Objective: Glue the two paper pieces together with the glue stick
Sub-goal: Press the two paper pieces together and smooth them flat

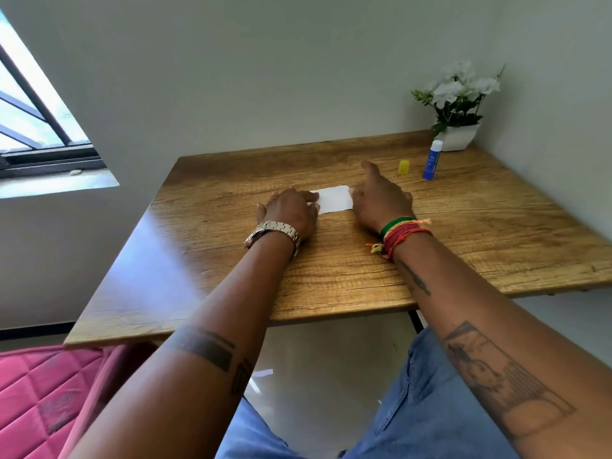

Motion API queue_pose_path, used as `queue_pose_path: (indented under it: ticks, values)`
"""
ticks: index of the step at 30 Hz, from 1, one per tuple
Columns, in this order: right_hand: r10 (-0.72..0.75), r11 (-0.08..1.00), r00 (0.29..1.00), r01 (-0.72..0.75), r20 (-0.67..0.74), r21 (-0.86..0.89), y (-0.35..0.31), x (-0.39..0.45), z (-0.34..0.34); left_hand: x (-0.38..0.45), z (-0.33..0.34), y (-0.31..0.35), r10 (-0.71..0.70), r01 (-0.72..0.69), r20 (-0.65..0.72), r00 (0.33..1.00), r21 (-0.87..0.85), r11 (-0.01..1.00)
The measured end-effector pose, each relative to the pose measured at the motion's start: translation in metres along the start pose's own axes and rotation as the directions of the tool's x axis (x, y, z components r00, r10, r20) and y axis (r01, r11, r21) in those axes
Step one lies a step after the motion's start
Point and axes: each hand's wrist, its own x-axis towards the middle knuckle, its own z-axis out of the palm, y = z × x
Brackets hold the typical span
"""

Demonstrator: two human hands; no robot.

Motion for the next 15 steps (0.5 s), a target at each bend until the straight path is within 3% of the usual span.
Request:
queue_pose_path:
  ticks: [4,9,15]
  values:
    - [-0.311,0.947,0.937,0.320,0.157,-0.035,-0.007,-0.007,0.004,0.017,-0.020,0.010,-0.018,0.017,0.012,1.000,0.080,0.997]
    - [-0.304,0.942,0.932,0.324,0.196,-0.082,-0.005,-0.005,0.006,0.047,-0.043,0.022,-0.099,0.075,0.205,0.974,0.118,0.990]
    - [-0.288,0.955,0.939,0.297,0.187,-0.019,-0.004,-0.004,0.006,0.068,-0.032,0.012,-0.133,0.147,0.211,0.968,-0.050,0.988]
